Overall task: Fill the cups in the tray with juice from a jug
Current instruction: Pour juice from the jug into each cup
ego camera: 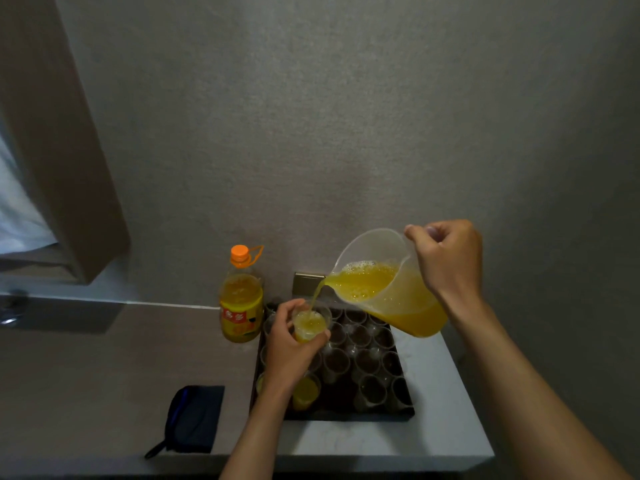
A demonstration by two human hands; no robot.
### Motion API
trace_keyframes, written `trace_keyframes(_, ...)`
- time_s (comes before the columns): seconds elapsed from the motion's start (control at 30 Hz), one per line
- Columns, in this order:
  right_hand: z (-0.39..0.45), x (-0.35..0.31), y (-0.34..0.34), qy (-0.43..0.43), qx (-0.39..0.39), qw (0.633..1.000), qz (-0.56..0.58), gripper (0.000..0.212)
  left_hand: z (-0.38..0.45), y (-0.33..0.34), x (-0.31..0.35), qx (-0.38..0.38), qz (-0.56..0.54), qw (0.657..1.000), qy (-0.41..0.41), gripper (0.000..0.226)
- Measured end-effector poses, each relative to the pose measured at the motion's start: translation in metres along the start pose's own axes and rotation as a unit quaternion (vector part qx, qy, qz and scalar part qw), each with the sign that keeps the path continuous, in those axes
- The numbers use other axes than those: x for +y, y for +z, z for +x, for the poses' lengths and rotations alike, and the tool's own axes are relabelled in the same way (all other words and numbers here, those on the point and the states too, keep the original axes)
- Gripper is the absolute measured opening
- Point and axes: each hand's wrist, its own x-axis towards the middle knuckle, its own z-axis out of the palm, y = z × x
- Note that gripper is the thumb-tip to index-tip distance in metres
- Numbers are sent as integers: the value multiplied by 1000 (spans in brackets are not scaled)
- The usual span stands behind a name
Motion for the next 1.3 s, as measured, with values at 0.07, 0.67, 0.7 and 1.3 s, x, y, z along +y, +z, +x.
trace_keyframes(0.07,0,0,0,-1,0,1000,-1,56,-1,0,1,-3,-2,1000,-1,65)
trace_keyframes(0.67,-1,0,-3,9,1,1000,-12,54,-4,1,7,-7,2,1000,10,63)
trace_keyframes(0.7,-1,0,-3,9,1,1000,-14,53,-5,0,7,-7,2,1000,10,63)
trace_keyframes(1.3,-5,0,-4,-2,0,1000,-7,54,-7,-1,9,-14,-4,1000,9,63)
